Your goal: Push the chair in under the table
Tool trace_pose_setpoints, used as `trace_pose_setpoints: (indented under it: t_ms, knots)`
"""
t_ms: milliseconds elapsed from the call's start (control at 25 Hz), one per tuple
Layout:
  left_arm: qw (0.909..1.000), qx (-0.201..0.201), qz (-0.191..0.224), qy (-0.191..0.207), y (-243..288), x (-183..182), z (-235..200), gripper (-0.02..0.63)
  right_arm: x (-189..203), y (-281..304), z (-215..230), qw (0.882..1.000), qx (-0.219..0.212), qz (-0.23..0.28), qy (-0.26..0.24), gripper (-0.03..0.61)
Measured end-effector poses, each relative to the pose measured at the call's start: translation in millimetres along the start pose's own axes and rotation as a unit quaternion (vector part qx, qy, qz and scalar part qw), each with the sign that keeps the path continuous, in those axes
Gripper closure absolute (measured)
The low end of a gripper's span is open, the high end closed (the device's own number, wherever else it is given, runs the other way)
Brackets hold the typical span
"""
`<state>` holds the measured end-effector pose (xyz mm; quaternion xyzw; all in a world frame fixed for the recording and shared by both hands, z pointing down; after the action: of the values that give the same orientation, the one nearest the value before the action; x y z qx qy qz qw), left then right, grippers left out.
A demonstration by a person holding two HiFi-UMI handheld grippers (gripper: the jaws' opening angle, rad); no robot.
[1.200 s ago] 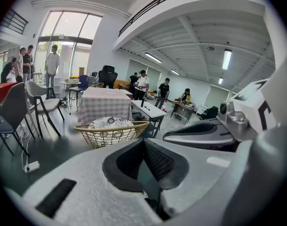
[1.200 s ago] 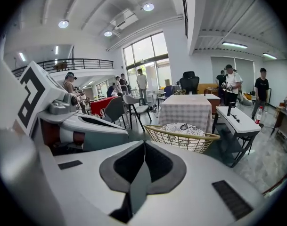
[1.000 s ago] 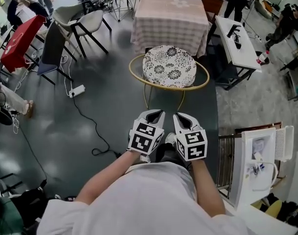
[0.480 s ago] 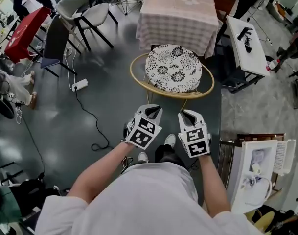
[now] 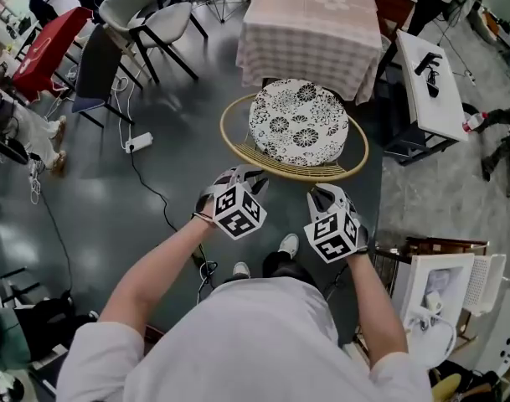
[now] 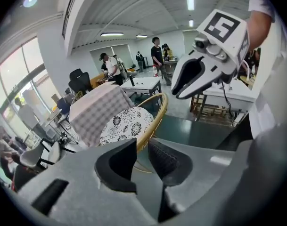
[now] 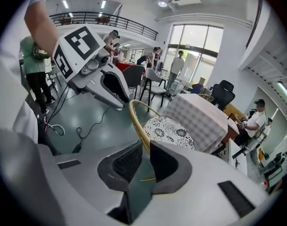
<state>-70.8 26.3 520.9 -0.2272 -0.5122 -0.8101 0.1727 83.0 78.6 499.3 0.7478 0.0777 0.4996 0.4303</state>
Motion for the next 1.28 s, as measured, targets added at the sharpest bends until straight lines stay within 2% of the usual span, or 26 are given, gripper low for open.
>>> trace_pose_setpoints:
  t_ms: [160, 400, 960, 1040, 1200, 1280]
  knots:
    - [0.9975, 0.024, -0.027, 0.06, 16.8, 5.3, -1.6, 0.519, -1.4, 19.1, 4.1, 0.998, -0.024, -0.021, -0.059, 0.523]
    - [0.9861, 0.051, -0.059, 0.146, 33.3, 8.2, -4.5, 0.501, 0.9, 42.9, 7.6, 0.986, -0.05, -0.054, -0.151, 0.511]
    - [0.9629, 0.068, -0.097, 0.243, 55.0, 8.0, -8.3, 0.491, 27.6, 63.1, 29.0, 0.951, -0.066, -0.1, -0.284, 0.486]
    - [0.9578, 0.063, -0.107, 0.26, 58.6, 8.9, -12.1, 0.492, 28.1, 68.7, 30.9, 0.948, -0.059, -0.101, -0.297, 0.488]
    - [0.941, 0.067, -0.135, 0.303, 63.0, 7.6, -12.5, 0.532, 29.1, 74.5, 32.1, 0.943, -0.06, -0.104, -0.311, 0.52]
    - [0.9375, 0.067, -0.14, 0.312, 64.0, 7.5, -11.5, 0.537, 28.8, 74.8, 32.0, 0.942, -0.064, -0.102, -0.314, 0.522]
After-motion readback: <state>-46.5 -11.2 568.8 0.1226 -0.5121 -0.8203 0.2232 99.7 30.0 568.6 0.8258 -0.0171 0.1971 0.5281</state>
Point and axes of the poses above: the fingertips, and each gripper's own axes: y forward along the fingers, z to its right, x out of its underside, the point moved 7 cm from there along -y, backward along the fingers, and after that the axes turned 11 degrees about y, right-handed, at the moved point
